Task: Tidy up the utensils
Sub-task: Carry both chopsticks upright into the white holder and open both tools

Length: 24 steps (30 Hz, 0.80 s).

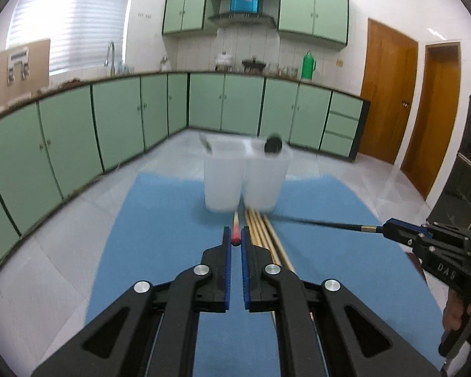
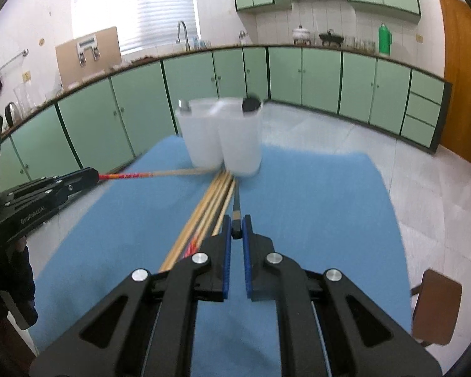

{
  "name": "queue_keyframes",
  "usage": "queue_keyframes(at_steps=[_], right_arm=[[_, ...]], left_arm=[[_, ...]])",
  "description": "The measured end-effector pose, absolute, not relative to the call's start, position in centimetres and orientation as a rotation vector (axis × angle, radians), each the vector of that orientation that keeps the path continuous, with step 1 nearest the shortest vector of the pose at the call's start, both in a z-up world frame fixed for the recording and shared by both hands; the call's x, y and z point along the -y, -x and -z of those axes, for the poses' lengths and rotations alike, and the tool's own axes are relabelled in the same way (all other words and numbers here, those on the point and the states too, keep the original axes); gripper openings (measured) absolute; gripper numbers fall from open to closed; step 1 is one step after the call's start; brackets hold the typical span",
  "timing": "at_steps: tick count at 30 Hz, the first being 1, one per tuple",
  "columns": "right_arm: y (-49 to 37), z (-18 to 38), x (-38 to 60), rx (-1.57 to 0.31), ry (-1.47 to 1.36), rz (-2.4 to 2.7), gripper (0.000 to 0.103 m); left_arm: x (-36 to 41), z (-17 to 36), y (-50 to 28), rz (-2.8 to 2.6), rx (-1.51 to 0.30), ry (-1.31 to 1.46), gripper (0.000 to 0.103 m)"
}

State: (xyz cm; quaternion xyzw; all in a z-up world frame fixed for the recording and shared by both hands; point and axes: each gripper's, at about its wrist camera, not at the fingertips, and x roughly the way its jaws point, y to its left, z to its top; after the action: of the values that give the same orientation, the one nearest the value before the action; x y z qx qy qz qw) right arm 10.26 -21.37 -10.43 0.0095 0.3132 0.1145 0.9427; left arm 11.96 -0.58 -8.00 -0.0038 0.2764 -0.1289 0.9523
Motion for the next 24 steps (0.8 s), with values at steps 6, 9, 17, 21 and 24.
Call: queue_keyframes(at_steps=[6,9,17,21,24], right_arm=[[-12.6,5.7,22.4,-0.58,-0.047,-0.264,0.006],[-14.3,3.9,22.5,-0.582,-0.045,-0.284,0.006],[-18.4,0.7,21.9,-0.593,-0.004,-0.327,0.006],[-19.5,-1.5,21.7,-0.573,0.012,-0.352,0.006],[-20.2,-3.6,21.8,-0.551,0.015,-0.38,0.006]], left_arm=[[-0.2,3.9,-13.9,0.287,-0.478,0.009,0.006],[-0.3,2.7,-15.0,0.303,-0.454,0.006,0.006],[0.0,1.0,-17.8,0.345,-0.434,0.037,0.006],[0.2,-0.7,-18.3,0.357,-0.384,0.019,0.006],[0.7,-2.5,-18.5,0.369,-0.337,0.007,0.006]])
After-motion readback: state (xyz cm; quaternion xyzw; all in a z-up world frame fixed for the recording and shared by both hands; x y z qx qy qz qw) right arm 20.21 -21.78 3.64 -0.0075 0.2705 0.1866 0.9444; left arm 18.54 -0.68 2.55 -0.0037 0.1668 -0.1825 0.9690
